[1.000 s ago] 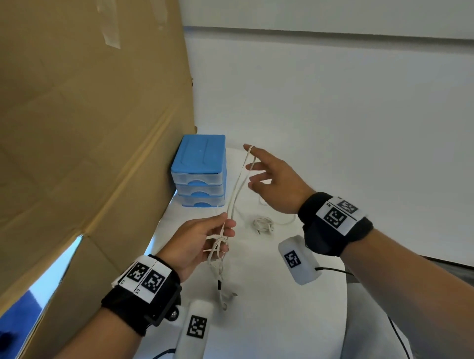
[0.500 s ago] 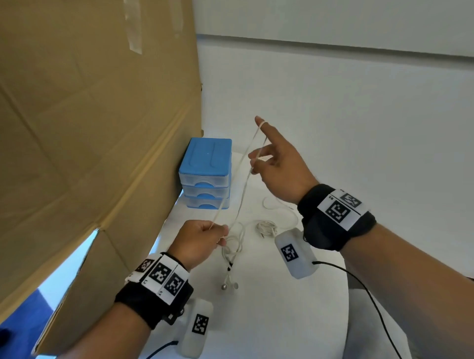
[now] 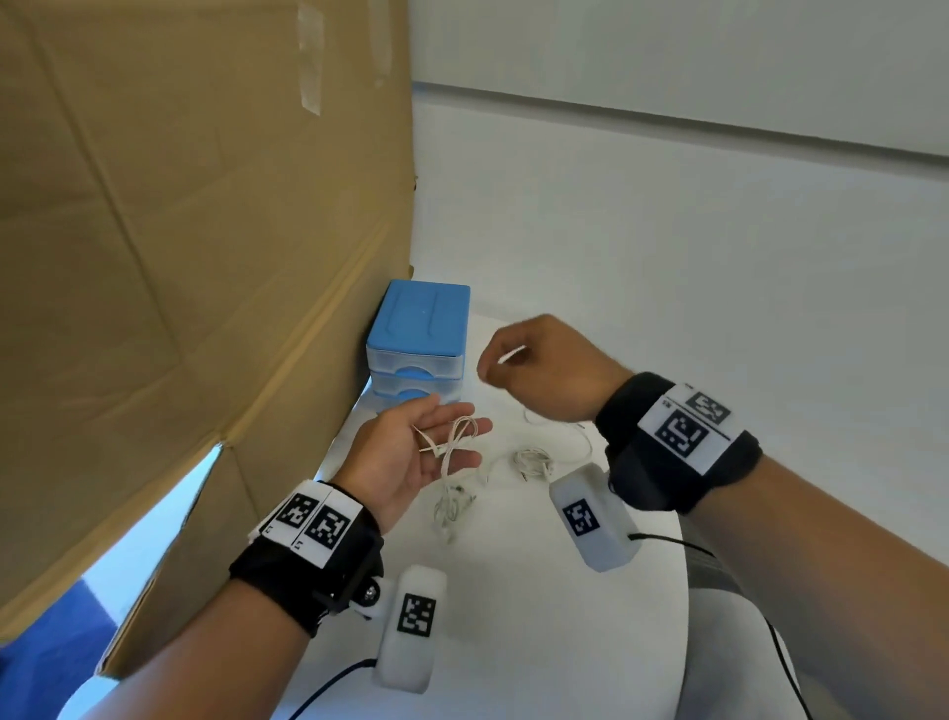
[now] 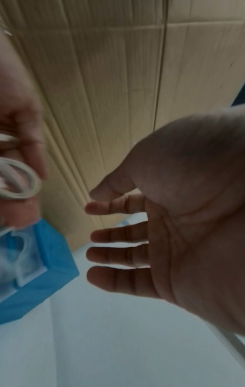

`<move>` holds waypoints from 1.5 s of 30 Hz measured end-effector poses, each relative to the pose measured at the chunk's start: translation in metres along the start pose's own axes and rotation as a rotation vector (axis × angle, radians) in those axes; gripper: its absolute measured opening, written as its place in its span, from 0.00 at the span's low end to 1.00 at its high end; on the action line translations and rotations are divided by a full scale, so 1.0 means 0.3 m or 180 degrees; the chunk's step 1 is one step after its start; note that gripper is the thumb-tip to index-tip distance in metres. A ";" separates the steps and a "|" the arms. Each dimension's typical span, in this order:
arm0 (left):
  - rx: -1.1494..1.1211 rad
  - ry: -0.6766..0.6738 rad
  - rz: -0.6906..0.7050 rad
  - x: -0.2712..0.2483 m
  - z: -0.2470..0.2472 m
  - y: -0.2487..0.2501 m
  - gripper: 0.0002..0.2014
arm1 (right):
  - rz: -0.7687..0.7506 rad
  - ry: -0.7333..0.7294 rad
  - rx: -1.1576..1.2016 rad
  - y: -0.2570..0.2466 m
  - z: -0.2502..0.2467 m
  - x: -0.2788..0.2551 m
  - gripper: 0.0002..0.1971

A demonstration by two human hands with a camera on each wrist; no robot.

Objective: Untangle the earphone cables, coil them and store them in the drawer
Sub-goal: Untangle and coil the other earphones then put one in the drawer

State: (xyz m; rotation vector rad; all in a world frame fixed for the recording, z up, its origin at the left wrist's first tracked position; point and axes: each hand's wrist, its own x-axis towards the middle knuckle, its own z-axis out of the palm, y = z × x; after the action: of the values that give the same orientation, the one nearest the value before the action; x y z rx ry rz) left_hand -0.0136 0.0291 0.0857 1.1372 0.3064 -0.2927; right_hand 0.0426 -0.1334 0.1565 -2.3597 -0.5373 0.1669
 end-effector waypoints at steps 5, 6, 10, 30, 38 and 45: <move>-0.0309 -0.0030 0.0110 -0.005 0.009 0.008 0.18 | -0.0188 -0.0173 -0.0165 -0.004 0.047 -0.044 0.04; -0.0374 -0.0053 0.0131 -0.007 0.009 0.010 0.18 | -0.0188 -0.0114 -0.0159 -0.003 0.051 -0.049 0.03; -0.0398 -0.0230 0.0243 -0.010 0.011 0.018 0.16 | -0.0125 0.0126 -0.0110 0.007 0.062 -0.059 0.03; 0.0195 0.0159 0.0980 -0.004 0.031 0.007 0.13 | 0.0058 0.0295 0.1022 0.047 0.159 -0.104 0.12; 0.0836 0.0608 0.1483 -0.001 0.026 0.014 0.07 | 0.0355 0.0680 0.1424 0.050 0.136 -0.096 0.09; 0.1004 0.0740 0.1807 0.006 0.027 0.006 0.02 | 0.0243 0.1023 0.1296 0.036 0.104 -0.093 0.08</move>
State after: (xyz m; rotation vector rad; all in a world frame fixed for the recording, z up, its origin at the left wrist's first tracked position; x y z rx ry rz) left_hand -0.0106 0.0223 0.0895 1.5199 0.1313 0.3054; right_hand 0.0126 -0.1333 0.1251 -1.9570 -0.2304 -0.0651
